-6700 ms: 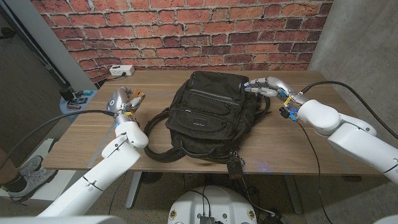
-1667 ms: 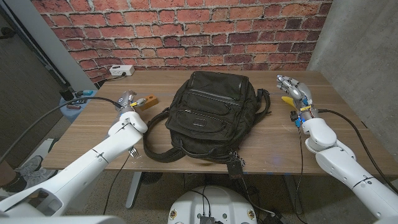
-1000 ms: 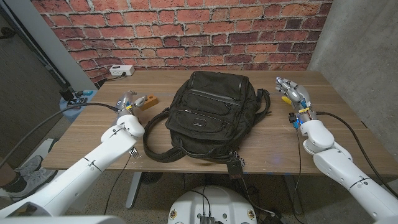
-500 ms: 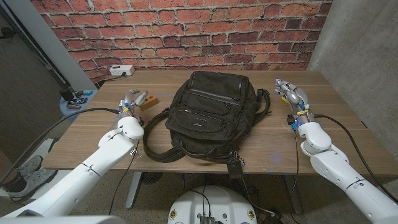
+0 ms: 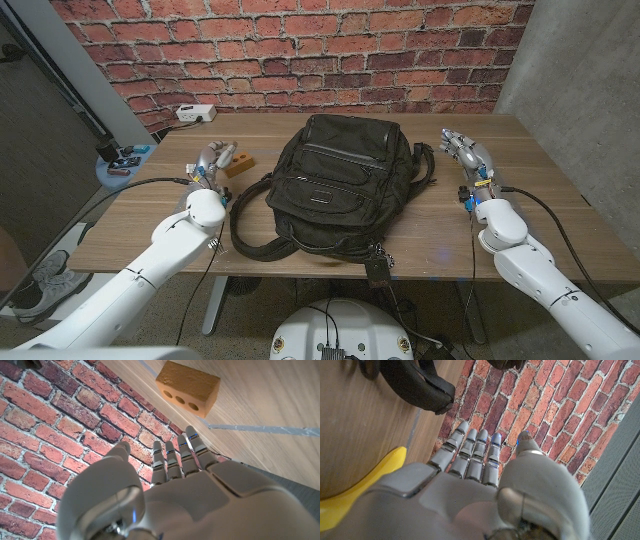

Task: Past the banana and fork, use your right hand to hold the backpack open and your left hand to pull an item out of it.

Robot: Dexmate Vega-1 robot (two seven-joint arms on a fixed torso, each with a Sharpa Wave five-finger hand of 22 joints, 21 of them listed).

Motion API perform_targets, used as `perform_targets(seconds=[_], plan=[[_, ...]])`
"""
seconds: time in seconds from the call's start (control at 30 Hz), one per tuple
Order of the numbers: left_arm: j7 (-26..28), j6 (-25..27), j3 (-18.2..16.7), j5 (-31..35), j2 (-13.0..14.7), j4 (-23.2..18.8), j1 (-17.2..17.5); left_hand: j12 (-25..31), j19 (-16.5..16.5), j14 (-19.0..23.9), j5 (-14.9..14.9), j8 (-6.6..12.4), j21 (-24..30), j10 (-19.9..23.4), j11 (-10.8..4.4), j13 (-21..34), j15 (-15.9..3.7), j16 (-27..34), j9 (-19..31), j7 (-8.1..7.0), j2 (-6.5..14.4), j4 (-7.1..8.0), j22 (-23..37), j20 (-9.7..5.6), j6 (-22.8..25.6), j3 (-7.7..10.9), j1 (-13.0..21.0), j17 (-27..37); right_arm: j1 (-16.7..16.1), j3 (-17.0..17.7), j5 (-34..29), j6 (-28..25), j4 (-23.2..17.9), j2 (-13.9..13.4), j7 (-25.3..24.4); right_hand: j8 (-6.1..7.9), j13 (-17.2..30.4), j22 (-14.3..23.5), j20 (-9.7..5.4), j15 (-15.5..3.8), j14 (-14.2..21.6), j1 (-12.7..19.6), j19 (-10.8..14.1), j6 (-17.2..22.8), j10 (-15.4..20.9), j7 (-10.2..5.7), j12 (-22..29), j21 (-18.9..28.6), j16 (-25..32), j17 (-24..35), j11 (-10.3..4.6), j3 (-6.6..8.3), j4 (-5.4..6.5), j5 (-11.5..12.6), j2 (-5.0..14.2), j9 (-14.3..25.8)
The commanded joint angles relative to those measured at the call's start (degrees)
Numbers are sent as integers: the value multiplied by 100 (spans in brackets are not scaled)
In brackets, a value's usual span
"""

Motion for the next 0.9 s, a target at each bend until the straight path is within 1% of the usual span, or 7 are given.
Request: perform_targets(seconds=[0.03,0.33,0.53,0.67,0.73,0.83,0.9], plan=[[-496,-1137,-124,-432,-26,430,-28,-32,70,52,-2,-42,34,46,-13,-15,10,37,-4,13,14,69,11,-17,-65,60,-69,-11,110,-111,76,76,140,188,3,-10,3,20,-3,-125,-16,-81,49,-7,-20,60,-19,59,9,-3,10,15,62,50,40,-4],[-816,-1545,-140,-756,-86,677,-115,-95,41,-66,-8,-97,22,15,-42,-81,60,-27,-35,38,14,148,5,8,-50,183,-135,-58,364,-212,283,256,522,384,240,-34,-32,22,-11,-107,-77,-327,1,-119,-101,90,-41,32,-14,-12,22,1,217,52,134,-8],[-929,-1737,-137,-901,-122,766,-120,-118,63,-54,-10,-136,31,26,-62,-117,72,-32,-51,46,2,176,3,18,-67,246,-161,-88,567,-281,359,383,826,504,370,-56,-73,25,-36,-100,-161,-605,-46,-255,-237,105,-74,13,-40,-16,26,10,415,43,225,-8],[-902,-1717,-88,-875,-122,789,-153,-150,72,-99,-15,-169,34,-1,-34,-146,64,-59,-63,44,-10,195,1,23,-90,288,-183,-114,681,-327,416,429,983,537,492,-60,-91,25,-47,-92,-195,-714,-77,-301,-282,106,-80,1,-51,-21,36,9,488,36,228,-8],[-973,-1812,-82,-935,-143,855,-170,-188,68,-124,-23,-219,31,-39,-66,-178,69,-78,-75,11,-25,217,-1,30,-146,325,-212,-143,728,-353,405,430,1036,535,518,-66,-106,24,-38,-74,-254,-794,-138,-353,-332,112,-88,-21,-74,-30,28,14,540,31,227,-9],[-1073,-1931,-58,-994,-161,946,-208,-259,54,-224,-49,-312,22,-94,2,-248,103,-131,-101,-11,-39,272,-7,21,-235,392,-287,-208,768,-376,414,444,1078,538,551,-70,-122,22,-41,-57,-314,-864,-175,-407,-385,111,-95,-32,-98,-45,28,24,582,29,220,-11],[-1177,-1993,-48,-1070,-165,992,-231,-293,34,-277,-65,-357,11,-120,2,-284,124,-155,-112,-28,-39,302,-11,19,-277,424,-328,-240,781,-387,420,446,1090,534,563,-72,-130,21,-50,-60,-327,-901,-192,-432,-423,115,-102,-36,-102,-50,24,30,606,28,223,-11]])
